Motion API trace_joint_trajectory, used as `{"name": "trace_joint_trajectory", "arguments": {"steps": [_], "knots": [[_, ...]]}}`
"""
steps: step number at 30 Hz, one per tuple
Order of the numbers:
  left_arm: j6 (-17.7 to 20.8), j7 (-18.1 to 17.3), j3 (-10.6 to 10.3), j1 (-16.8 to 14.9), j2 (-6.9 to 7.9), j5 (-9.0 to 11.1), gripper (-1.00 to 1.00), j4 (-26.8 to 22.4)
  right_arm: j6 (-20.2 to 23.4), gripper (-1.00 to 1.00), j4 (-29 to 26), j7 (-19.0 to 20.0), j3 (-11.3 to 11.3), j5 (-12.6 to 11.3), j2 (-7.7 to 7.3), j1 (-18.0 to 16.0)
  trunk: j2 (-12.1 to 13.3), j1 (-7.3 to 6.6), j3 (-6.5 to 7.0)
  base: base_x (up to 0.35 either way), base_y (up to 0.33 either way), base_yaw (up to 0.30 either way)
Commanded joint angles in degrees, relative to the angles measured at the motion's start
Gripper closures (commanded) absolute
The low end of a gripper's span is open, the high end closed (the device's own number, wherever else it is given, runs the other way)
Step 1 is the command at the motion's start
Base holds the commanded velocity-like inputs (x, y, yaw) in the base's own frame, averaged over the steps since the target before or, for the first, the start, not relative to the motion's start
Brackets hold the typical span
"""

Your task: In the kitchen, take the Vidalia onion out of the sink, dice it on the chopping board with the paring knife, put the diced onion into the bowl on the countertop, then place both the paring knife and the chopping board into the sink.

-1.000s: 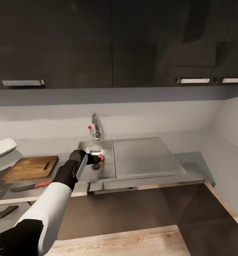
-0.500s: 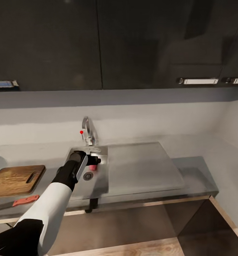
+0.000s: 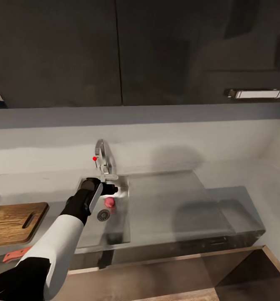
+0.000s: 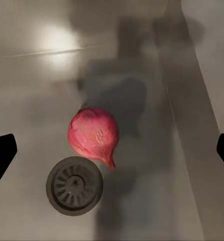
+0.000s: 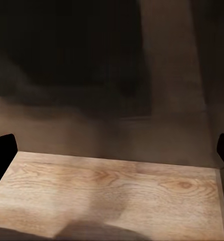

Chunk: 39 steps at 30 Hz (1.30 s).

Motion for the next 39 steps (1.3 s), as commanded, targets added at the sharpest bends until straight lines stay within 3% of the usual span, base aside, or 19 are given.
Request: {"name": "trace_joint_trajectory", "arguments": {"steps": [1, 10, 16, 39], "knots": [[0.26, 0.23, -0.1, -0.04, 0.0, 0.02, -1.0, -0.05, -0.01, -1.0, -0.08, -0.24, -0.04, 0.53, 0.01, 0.01, -0.12, 0.03, -0.2, 0.017, 0.006, 0.0], [0.04, 0.23, -0.1, 0.14, 0.09, -0.06, -1.0, -0.07, -0.01, -1.0, -0.08, -0.24, -0.04, 0.53, 0.01, 0.01, -0.12, 0.03, -1.03, 0.004, 0.001, 0.0], [-3.95, 0.23, -0.1, 0.3, 0.17, -0.06, -1.0, 2.58, -0.01, -1.0, -0.08, -0.24, -0.04, 0.53, 0.01, 0.01, -0.12, 0.03, -1.58, 0.0, 0.0, 0.0], [-4.49, 0.23, -0.1, 1.51, 1.31, -0.06, -1.0, 5.49, -0.01, -1.0, -0.08, -0.24, -0.04, 0.53, 0.01, 0.01, -0.12, 0.03, -3.7, 0.084, 0.0, 0.0]]}}
